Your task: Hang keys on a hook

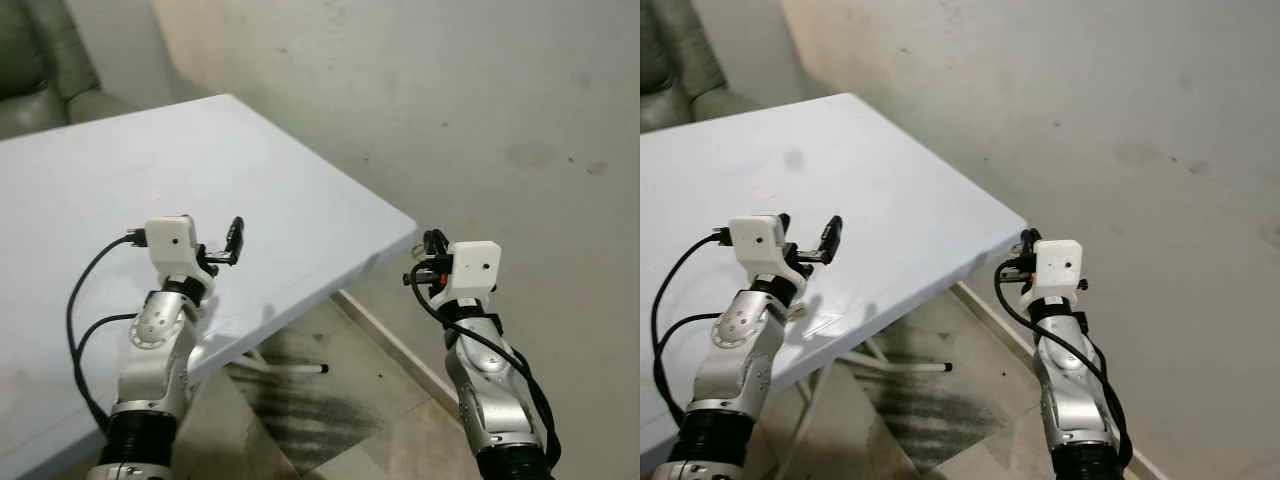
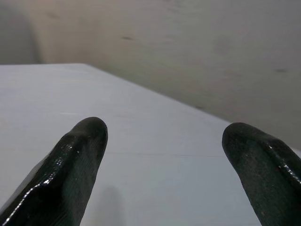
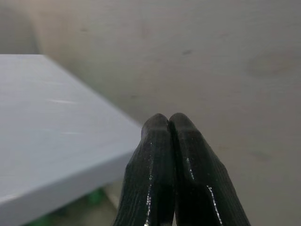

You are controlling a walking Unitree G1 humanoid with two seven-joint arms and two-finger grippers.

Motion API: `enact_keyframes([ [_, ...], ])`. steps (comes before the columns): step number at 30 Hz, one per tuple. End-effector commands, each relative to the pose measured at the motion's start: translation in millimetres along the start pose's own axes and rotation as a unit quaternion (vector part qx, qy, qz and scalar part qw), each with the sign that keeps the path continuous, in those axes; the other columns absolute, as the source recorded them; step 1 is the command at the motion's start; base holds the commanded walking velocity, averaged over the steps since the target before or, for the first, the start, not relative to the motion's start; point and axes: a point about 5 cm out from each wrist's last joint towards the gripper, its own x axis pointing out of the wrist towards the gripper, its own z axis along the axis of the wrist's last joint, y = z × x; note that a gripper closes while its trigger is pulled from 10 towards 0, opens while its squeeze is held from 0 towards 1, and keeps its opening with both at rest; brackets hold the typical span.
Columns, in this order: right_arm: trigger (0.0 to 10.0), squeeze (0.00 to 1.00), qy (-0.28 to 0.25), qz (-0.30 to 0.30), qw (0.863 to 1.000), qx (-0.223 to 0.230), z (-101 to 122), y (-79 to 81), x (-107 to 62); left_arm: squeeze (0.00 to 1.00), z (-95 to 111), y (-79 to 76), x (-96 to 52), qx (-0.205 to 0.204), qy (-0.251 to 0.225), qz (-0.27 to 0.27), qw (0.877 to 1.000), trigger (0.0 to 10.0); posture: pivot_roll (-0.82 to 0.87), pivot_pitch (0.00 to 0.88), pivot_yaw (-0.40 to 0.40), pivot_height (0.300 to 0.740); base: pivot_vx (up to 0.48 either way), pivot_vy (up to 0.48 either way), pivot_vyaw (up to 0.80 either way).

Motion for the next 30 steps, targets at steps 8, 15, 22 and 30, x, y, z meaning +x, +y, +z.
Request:
enact_keyframes([
  [8,10.0,0.0,-0.011,-0.004,1.0,0.002,6.0,1.2,3.2,0.0,1.3,2.8,2.3,0.01,0.003,0.005,1.0,10.0,-0.05,0.0,-0.011,0.74,0.0,0.0,-0.77],
  [15,10.0,0.0,-0.01,-0.007,1.0,0.001,5.4,2.1,2.3,0.0,1.0,2.9,2.6,0.015,0.005,0.004,1.0,10.0,-0.05,0.0,-0.005,0.74,0.0,0.0,-0.77],
  [22,10.0,0.0,-0.01,-0.011,1.0,0.0,5.3,1.2,1.7,0.0,0.7,1.2,3.5,0.015,0.007,0.001,1.0,10.0,-0.06,0.0,0.009,0.74,0.0,0.0,-0.77],
  [30,10.0,0.0,-0.009,-0.019,1.0,0.001,4.2,0.5,0.1,0.0,0.7,-0.7,5.8,0.015,0.011,-0.007,1.0,10.0,-0.07,0.0,0.022,0.74,0.0,0.0,-0.77],
])
